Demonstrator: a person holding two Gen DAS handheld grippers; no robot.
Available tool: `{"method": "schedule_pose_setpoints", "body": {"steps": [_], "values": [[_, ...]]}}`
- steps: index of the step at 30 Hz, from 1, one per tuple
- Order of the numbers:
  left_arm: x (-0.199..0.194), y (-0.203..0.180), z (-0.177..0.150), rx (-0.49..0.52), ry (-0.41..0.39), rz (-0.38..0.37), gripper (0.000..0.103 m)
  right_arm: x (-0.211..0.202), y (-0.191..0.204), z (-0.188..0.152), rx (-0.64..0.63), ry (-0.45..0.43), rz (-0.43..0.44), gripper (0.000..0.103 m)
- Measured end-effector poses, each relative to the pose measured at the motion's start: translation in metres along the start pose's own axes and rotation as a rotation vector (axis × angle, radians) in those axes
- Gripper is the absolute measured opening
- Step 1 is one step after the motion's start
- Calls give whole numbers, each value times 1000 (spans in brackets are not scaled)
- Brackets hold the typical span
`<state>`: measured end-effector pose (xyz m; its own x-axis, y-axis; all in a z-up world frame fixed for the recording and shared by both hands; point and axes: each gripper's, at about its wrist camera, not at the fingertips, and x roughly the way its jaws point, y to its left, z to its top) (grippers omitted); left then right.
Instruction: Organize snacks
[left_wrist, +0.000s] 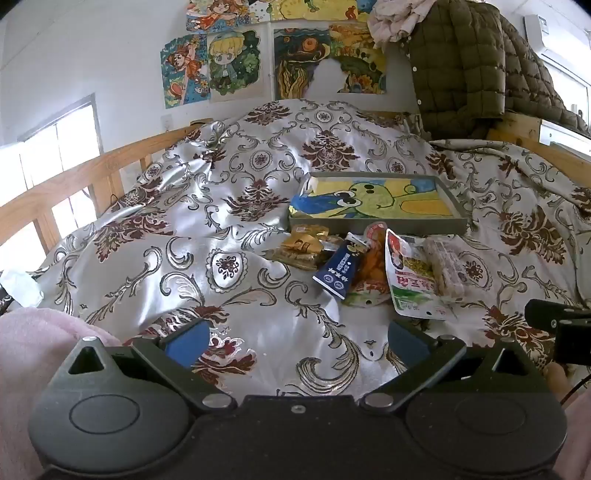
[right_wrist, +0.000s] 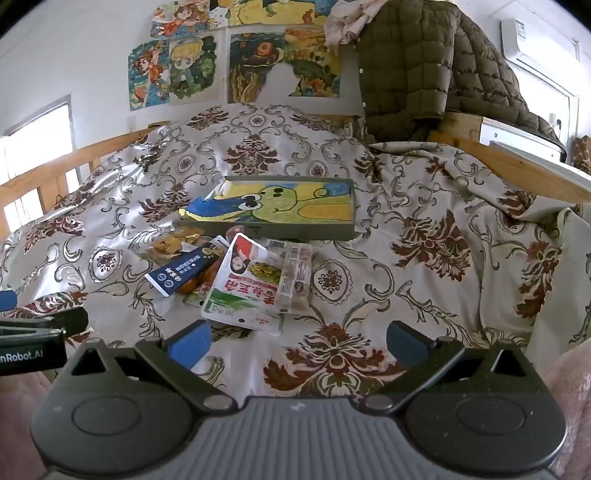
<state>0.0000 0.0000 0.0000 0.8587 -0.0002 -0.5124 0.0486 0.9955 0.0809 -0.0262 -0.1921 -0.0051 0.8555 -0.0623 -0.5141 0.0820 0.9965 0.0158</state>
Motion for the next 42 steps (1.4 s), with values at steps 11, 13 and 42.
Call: {"method": "schedule_pose_setpoints", "body": {"steps": [11,13,42], "values": [[0,0,0,0,0,0,102,0,-1,0,2,0,1,103],[0,0,0,0,0,0,102,0,-2,1,3,0,1,103],[0,0,0,2,1,1,102,0,-4,1,15,-1,3,103]]}}
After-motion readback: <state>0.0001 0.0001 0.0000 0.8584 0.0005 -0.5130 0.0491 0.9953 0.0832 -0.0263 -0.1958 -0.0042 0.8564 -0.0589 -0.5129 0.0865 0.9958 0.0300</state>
